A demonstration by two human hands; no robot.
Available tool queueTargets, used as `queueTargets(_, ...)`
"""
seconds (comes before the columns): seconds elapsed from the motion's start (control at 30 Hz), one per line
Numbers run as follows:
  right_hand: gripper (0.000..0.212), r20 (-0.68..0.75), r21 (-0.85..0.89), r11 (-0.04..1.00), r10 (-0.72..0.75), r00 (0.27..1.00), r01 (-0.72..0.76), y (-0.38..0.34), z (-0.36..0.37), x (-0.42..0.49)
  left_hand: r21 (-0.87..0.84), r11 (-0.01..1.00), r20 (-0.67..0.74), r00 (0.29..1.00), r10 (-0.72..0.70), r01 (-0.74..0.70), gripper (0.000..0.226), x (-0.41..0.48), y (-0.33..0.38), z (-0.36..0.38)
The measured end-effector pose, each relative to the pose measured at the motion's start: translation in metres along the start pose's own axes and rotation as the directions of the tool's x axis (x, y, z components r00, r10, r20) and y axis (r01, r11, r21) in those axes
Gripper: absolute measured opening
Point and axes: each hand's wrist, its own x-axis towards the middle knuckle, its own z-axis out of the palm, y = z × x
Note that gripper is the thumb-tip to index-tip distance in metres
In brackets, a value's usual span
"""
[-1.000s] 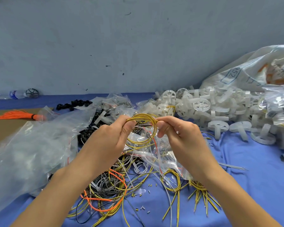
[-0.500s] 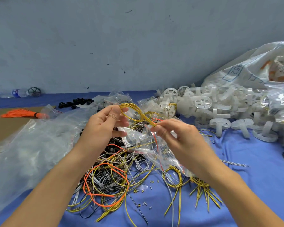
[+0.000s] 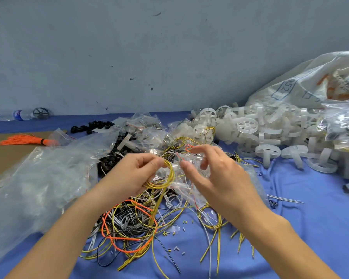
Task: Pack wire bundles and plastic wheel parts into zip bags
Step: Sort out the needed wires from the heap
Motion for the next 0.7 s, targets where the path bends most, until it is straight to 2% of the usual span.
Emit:
queueTargets(0.07, 0.05, 0.067, -0.072, 0.995, 0.078, 0.995, -0.073, 0.001, 0.006, -0.003, 0.052, 0.998, 0.033, 0.999, -0.029, 0.027, 0.02, 0.002, -0.002, 0.015)
queueTargets(0.2, 0.031, 0.093, -0.108, 0.987, 0.126, 0.988, -0.116, 0.002, 0.016, -0.007, 0.074, 0.991, 0.038, 0.993, -0.11, 0.107, 0.034, 0.005, -0.004, 0.044)
queueTargets(0.27, 0.028, 0.053, -0.108, 0.987, 0.129, 0.99, -0.123, 0.0, 0.016, -0.007, -0.103, 0.977, 0.043, 0.982, -0.183, 0.187, 0.029, 0.006, -0.002, 0.055)
queueTargets(0.37, 0.029, 0.027, -0.145, 0.986, 0.093, 0.995, -0.088, -0.005, 0.017, -0.014, -0.371, 0.89, 0.144, 0.964, -0.225, 0.264, 0.026, 0.009, 0.005, 0.069)
queueTargets(0.5, 0.032, 0.027, -0.136, 0.988, 0.077, 0.997, -0.072, -0.008, 0.015, -0.017, -0.526, 0.789, 0.273, 0.941, -0.198, 0.319, 0.023, 0.011, 0.009, 0.081)
queueTargets(0.57, 0.036, 0.021, -0.118, 0.991, 0.058, 0.998, -0.055, -0.011, 0.014, -0.017, -0.54, 0.775, 0.306, 0.934, -0.182, 0.328, 0.025, 0.01, 0.007, 0.085)
queueTargets(0.63, 0.04, 0.016, -0.098, 0.995, 0.034, 0.999, -0.033, -0.014, 0.015, -0.018, -0.576, 0.781, 0.143, 0.97, -0.195, 0.242, 0.053, 0.007, 0.017, 0.101)
queueTargets(0.67, 0.039, 0.026, -0.095, 0.995, 0.025, 0.999, -0.022, -0.016, 0.015, -0.019, -0.678, 0.727, 0.034, 0.992, -0.118, 0.11, 0.051, 0.008, 0.016, 0.106)
queueTargets(0.7, 0.037, 0.042, -0.097, 0.995, 0.015, 0.999, -0.011, -0.017, 0.016, -0.019, -0.885, 0.466, -0.086, 0.987, -0.136, -0.013, 0.036, 0.009, 0.024, 0.112)
